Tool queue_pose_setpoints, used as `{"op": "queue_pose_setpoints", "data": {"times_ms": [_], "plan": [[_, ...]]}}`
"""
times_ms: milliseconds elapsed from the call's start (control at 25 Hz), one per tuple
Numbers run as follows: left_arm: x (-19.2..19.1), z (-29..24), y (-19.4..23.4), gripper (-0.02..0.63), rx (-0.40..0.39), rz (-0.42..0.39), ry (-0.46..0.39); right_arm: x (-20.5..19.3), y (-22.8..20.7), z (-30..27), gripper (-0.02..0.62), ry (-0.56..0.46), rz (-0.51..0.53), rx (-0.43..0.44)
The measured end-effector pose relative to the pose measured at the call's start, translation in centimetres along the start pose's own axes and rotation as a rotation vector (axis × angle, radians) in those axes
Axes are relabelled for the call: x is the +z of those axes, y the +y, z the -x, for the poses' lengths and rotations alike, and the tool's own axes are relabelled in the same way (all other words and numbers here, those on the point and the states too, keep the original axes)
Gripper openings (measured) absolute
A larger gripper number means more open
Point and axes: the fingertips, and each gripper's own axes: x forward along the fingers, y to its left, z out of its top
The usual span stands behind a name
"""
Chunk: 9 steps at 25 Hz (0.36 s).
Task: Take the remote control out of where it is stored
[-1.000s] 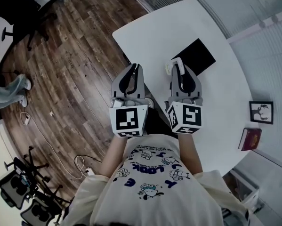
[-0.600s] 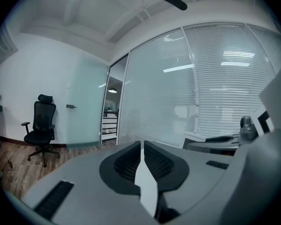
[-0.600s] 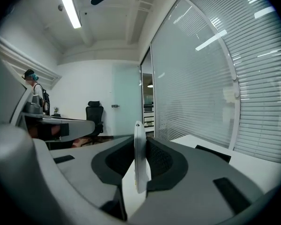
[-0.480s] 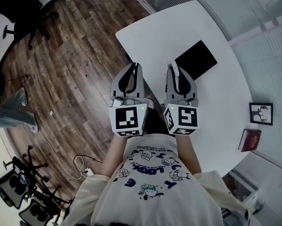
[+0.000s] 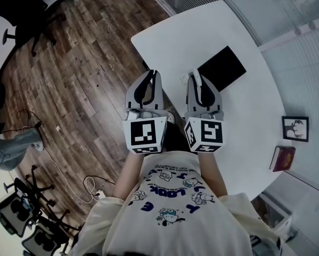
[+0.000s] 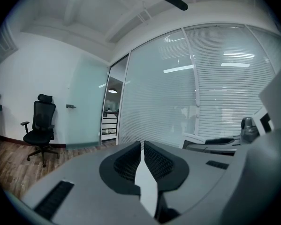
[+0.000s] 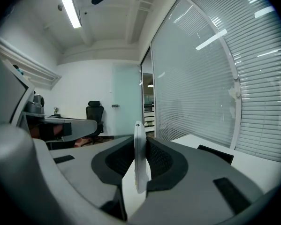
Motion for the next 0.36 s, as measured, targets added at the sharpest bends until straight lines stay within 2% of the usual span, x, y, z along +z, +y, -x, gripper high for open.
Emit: {"op": "queue_pose_setpoints", "data": {"times_ms": [360], "plan": [[0.10, -0.15, 0.26, 0.034, -0.005, 0.001, 0.004, 0.24, 0.30, -0.26, 0.084, 0.004, 0.001, 0.003]]}}
